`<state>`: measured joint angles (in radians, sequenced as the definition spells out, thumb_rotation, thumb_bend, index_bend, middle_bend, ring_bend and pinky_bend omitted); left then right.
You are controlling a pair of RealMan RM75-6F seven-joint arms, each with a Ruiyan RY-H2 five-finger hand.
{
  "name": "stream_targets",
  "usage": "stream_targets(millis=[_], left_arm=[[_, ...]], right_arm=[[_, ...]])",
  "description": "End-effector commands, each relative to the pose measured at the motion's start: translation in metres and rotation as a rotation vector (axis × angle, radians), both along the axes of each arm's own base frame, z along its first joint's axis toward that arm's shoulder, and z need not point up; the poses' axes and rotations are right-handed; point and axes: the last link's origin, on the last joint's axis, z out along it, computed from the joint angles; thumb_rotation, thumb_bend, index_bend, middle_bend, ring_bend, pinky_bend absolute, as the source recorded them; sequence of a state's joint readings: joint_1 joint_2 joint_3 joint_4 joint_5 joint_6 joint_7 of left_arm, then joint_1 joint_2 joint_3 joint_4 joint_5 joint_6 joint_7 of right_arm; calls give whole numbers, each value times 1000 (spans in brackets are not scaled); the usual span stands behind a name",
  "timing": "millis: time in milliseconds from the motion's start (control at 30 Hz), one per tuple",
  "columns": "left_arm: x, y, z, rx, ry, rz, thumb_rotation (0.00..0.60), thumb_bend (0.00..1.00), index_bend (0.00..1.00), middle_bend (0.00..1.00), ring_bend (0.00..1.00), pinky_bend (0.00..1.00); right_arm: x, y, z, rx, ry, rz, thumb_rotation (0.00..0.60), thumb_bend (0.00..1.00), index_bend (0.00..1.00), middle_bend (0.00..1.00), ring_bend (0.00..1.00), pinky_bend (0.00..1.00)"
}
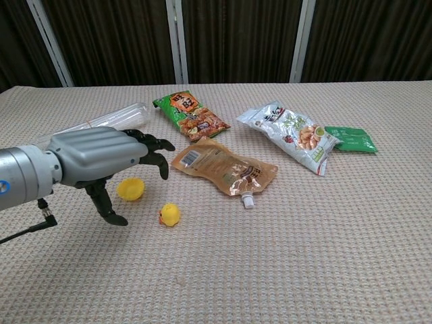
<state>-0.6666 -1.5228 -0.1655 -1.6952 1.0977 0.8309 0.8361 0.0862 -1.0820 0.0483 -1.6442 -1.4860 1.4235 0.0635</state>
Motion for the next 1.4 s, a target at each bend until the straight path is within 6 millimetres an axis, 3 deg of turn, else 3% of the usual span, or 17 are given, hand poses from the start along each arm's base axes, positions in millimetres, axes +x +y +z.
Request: stream_targets(millis=[33,400,633,1167,1400], left_arm=[[7,4,-17,-24,22,-2,600,152,266,0,0,0],[17,3,-44,-48,41,11,600,286,315,0,0,0],[17,6,-44,-36,48,15,600,320,328,0,0,0],[16,5,-47,-36,43,25,600,332,460,0,0,0],[19,4,-38,-20,15,21,600,340,473,0,0,0]], right_arm=[[0,0,1,-4,-6,0,600,11,34,0,0,0],[0,0,4,-13,-26,0,600,11,33,0,0,0],[0,0,4,-16,-29,2,600,11,31,0,0,0],[1,1,5,-22,-31,5,600,11,32,0,0,0],[1,1,5,-23,-34,7,600,11,32,0,0,0]])
